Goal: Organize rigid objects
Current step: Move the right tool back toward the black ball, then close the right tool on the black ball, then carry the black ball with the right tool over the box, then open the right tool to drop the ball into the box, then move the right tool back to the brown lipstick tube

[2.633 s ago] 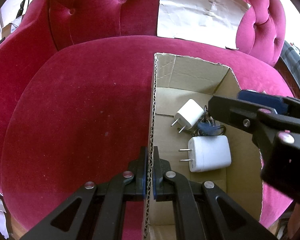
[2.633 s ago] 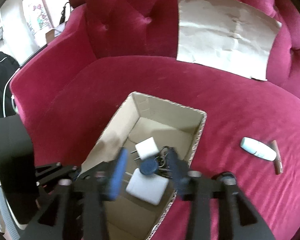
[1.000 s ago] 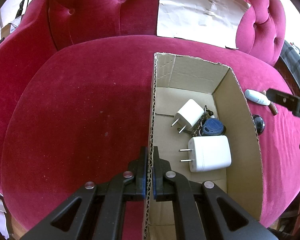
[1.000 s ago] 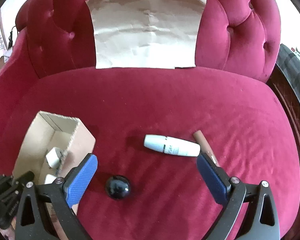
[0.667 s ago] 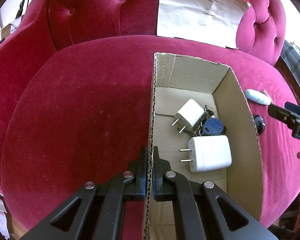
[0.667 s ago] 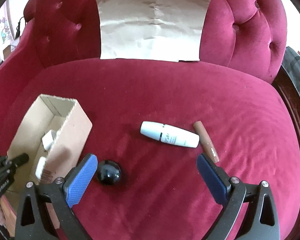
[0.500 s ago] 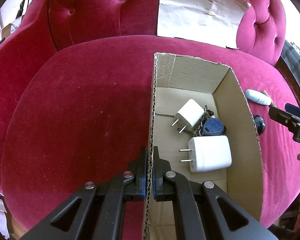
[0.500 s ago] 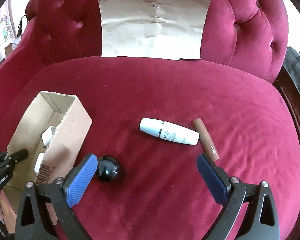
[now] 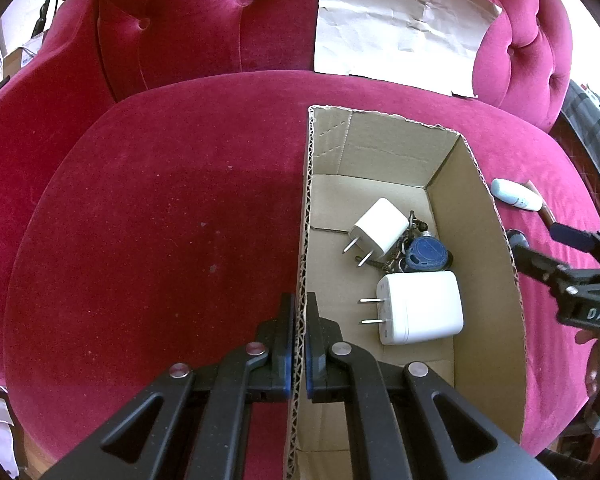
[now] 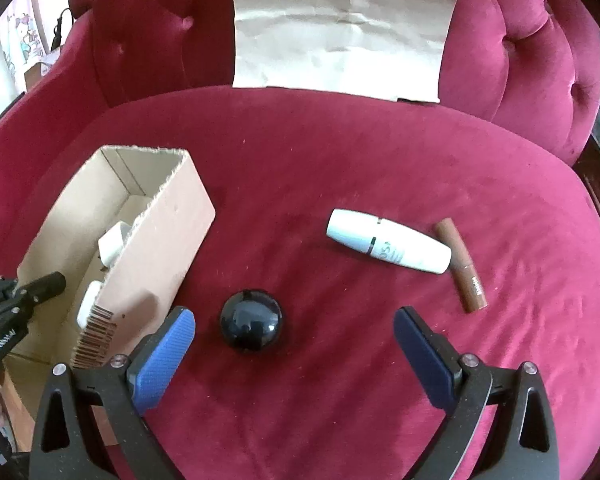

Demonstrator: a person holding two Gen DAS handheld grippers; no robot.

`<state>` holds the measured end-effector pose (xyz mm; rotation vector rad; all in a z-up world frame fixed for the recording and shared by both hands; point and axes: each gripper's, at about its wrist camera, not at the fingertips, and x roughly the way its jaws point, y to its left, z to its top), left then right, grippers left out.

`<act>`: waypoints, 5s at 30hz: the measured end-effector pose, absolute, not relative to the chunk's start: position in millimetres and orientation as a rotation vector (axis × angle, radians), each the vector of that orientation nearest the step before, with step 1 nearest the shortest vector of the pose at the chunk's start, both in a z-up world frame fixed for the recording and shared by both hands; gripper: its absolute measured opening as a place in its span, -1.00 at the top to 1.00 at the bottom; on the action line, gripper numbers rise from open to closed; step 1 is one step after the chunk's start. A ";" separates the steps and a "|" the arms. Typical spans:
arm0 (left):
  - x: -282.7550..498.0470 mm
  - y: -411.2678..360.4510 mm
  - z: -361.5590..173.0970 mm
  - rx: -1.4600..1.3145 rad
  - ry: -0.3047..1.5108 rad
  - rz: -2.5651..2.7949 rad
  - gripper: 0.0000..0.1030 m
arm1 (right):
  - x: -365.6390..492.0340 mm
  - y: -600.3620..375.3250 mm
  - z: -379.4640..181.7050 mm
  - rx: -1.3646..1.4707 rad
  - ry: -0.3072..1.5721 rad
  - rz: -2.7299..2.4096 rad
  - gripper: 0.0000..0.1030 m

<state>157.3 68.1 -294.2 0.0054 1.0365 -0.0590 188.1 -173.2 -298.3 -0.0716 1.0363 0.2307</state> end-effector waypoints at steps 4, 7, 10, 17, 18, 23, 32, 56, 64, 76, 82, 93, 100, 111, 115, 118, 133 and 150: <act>157.4 68.0 -294.2 0.005 1.037 -0.059 0.93 | 190.8 -169.7 -307.3 -0.083 1.054 0.230 -0.97; 157.4 68.0 -294.2 0.005 1.037 -0.059 0.93 | 191.3 -168.7 -311.8 -0.084 1.063 0.227 -0.97; 157.5 68.1 -294.3 0.004 1.037 -0.058 0.93 | 192.2 -167.3 -314.1 -0.083 1.068 0.227 -0.97; 157.6 68.1 -294.2 0.005 1.037 -0.059 0.93 | 191.8 -164.2 -311.1 -0.063 1.060 0.246 -0.95; 157.6 68.1 -294.2 0.005 1.037 -0.059 0.93 | 191.7 -163.3 -312.0 -0.063 1.064 0.249 -0.93; 157.8 67.8 -294.2 0.003 1.037 -0.059 0.93 | 190.6 -155.9 -317.3 -0.077 1.088 0.266 -0.09; 157.9 68.0 -294.2 0.003 1.037 -0.059 0.93 | 190.8 -153.6 -310.2 -0.060 1.069 0.279 0.20; 157.6 67.1 -293.0 0.004 1.037 -0.059 0.93 | 193.5 -156.3 -270.3 -0.045 1.042 0.187 0.20; 157.2 67.2 -293.1 0.002 1.037 -0.059 0.93 | 192.4 -146.6 -247.0 -0.048 0.983 0.186 0.20; 157.3 66.8 -293.2 0.001 1.038 -0.060 0.93 | 190.3 -124.0 -220.5 -0.051 0.912 0.222 0.20; 157.3 66.9 -293.2 0.001 1.038 -0.061 0.93 | 189.9 -110.9 -214.0 -0.051 0.886 0.254 0.20; 157.1 66.3 -292.9 -0.001 1.038 -0.061 0.93 | 189.5 -79.8 -216.1 -0.056 0.883 0.326 0.20; 156.1 65.0 -292.8 -0.003 1.038 -0.065 0.93 | 189.3 -64.8 -228.3 -0.056 0.911 0.358 0.20; 158.5 68.8 -293.1 -0.007 1.040 -0.069 0.93 | 197.3 -57.7 -258.3 -0.070 0.977 0.367 0.19; 159.4 69.4 -292.9 -0.008 1.041 -0.069 0.93 | 199.3 -57.1 -260.3 -0.065 0.982 0.366 0.19; 159.2 70.2 -293.1 -0.009 1.041 -0.072 0.93 | 198.8 -56.3 -259.1 -0.063 0.976 0.371 0.19; 159.3 71.2 -293.1 -0.011 1.041 -0.072 0.93 | 196.1 -53.5 -255.0 -0.087 0.947 0.364 -0.10; 159.7 70.8 -292.2 -0.011 1.043 -0.071 0.93 | 199.6 -61.7 -249.5 -0.088 0.926 0.293 -0.93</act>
